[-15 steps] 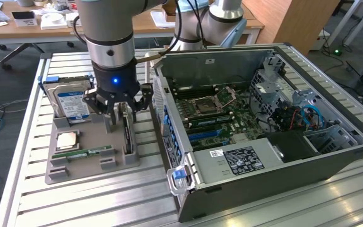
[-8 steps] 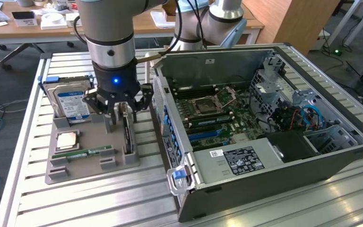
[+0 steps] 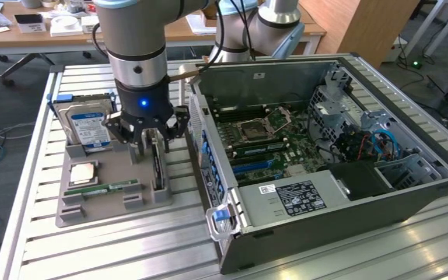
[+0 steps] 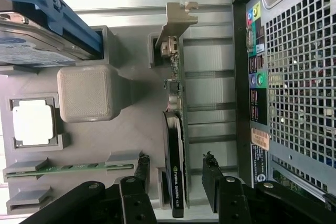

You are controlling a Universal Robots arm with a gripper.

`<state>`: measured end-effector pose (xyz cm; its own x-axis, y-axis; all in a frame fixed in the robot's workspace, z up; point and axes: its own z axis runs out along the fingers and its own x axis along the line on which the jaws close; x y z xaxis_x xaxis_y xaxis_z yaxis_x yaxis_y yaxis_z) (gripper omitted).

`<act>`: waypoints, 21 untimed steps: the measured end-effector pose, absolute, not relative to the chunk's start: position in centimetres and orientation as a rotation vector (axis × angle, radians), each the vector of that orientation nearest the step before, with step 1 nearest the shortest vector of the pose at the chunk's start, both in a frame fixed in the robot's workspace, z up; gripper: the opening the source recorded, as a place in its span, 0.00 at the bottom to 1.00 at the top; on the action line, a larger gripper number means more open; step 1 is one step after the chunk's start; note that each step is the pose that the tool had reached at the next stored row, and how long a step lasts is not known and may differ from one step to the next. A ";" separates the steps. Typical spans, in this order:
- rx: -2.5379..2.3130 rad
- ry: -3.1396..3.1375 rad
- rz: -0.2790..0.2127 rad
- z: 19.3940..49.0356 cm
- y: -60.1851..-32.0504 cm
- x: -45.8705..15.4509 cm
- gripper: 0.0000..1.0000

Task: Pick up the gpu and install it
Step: 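Pick up the gpu and move the gpu toward the slot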

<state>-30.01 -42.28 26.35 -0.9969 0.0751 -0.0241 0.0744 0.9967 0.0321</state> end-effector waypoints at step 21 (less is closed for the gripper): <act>0.117 3.114 0.048 24.4 -42.3 -30.0 0.53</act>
